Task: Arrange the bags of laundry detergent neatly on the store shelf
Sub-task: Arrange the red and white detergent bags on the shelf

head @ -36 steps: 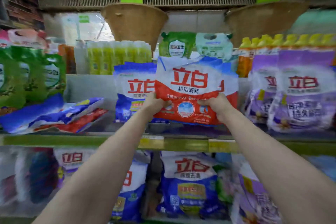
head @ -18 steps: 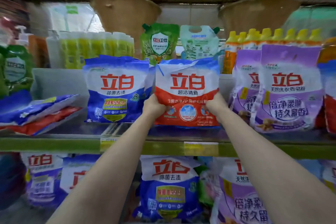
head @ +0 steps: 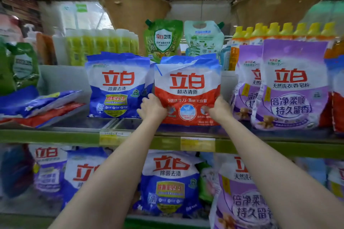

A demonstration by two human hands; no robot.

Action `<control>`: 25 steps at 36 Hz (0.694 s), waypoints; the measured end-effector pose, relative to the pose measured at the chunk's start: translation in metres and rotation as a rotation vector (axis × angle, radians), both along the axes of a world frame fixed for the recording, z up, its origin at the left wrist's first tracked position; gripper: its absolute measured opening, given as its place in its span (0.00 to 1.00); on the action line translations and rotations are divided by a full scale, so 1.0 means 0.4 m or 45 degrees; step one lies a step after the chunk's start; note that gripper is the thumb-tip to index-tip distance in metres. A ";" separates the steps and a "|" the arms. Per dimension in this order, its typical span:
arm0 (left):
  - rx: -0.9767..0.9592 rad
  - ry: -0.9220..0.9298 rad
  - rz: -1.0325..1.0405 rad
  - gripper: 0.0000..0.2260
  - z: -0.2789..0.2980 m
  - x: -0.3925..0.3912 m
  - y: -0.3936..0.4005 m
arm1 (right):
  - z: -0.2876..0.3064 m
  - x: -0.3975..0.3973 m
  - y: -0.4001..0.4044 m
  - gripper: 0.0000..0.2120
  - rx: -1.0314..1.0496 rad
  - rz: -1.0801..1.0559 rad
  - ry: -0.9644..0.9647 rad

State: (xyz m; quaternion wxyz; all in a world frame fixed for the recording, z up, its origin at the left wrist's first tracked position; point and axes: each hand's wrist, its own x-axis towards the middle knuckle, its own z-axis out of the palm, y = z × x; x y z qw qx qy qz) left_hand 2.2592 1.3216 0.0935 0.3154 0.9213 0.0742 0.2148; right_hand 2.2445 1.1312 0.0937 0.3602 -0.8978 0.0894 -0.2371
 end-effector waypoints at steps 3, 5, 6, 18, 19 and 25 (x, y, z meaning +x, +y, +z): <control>0.364 -0.039 -0.004 0.23 0.010 -0.028 -0.024 | -0.001 -0.036 -0.002 0.27 -0.045 -0.045 0.040; 0.546 -0.051 -0.057 0.21 0.013 -0.043 -0.027 | 0.006 -0.059 0.003 0.28 -0.132 -0.086 0.075; 0.604 -0.051 -0.086 0.21 0.013 -0.051 -0.025 | 0.009 -0.068 0.004 0.28 -0.189 -0.106 0.081; 0.765 0.017 -0.166 0.17 0.045 -0.144 0.097 | 0.042 -0.142 0.094 0.26 -0.897 -0.039 -0.109; 0.760 0.008 -0.158 0.16 0.048 -0.150 0.110 | 0.047 -0.142 0.108 0.25 -0.909 -0.002 -0.104; 0.778 -0.049 -0.056 0.13 0.052 -0.186 0.188 | 0.066 -0.146 0.212 0.23 -0.998 0.315 -0.025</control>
